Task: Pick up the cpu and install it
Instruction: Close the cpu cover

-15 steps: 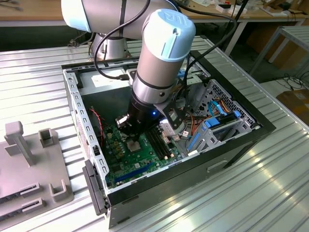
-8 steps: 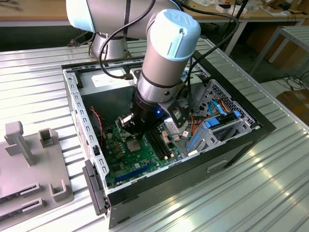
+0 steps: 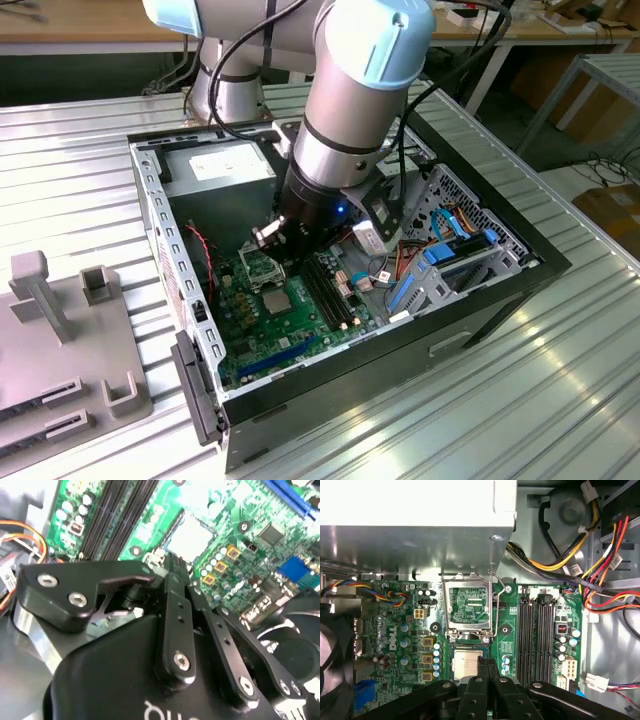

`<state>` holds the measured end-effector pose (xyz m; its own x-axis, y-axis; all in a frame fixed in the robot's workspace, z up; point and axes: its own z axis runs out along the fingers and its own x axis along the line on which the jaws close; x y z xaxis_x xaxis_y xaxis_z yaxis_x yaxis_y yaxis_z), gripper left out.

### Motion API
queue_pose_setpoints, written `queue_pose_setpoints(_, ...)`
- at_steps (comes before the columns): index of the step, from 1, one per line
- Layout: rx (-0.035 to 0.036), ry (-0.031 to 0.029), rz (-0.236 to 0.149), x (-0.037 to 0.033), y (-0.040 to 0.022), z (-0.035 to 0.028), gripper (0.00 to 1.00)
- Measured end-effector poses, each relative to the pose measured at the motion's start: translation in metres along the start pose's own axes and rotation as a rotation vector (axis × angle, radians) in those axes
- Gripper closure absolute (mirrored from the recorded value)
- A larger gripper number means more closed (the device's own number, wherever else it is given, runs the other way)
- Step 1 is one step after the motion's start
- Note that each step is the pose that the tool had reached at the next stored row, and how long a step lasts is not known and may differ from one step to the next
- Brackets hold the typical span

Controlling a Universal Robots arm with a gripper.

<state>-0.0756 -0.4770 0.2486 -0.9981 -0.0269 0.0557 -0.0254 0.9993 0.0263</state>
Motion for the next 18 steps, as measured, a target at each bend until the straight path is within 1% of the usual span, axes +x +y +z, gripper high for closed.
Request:
queue_pose_setpoints(1, 0.0004, 0.0002, -0.009, -0.0016, 0.0, 0.0, 0.89)
queue_pose_setpoints(3, 0.002, 0.001, -0.037, -0.0025, -0.0001, -0.0001, 0.89)
queue_pose_setpoints(6, 0.0059, 0.0028, -0.106, -0.0028, 0.0, 0.0, 0.89)
queue_pose_setpoints(9, 0.0093, 0.0044, -0.167, -0.0029, -0.0001, 0.0001, 0.89)
queue_pose_setpoints(10, 0.0125, 0.0059, -0.224, -0.0029, -0.0001, 0.0002, 0.89)
queue_pose_setpoints(11, 0.0138, 0.0065, -0.246, -0.0029, -0.0001, 0.0002, 0.89)
queue_pose_setpoints(12, 0.0145, 0.0069, -0.259, -0.0033, -0.0001, 0.0002, 0.89)
queue_pose_setpoints(13, 0.0151, 0.0072, -0.27, -0.0059, 0.0003, 0.0, 0.89)
queue_pose_setpoints(18, 0.0161, 0.0076, -0.289, -0.0115, 0.0032, -0.0002, 0.89)
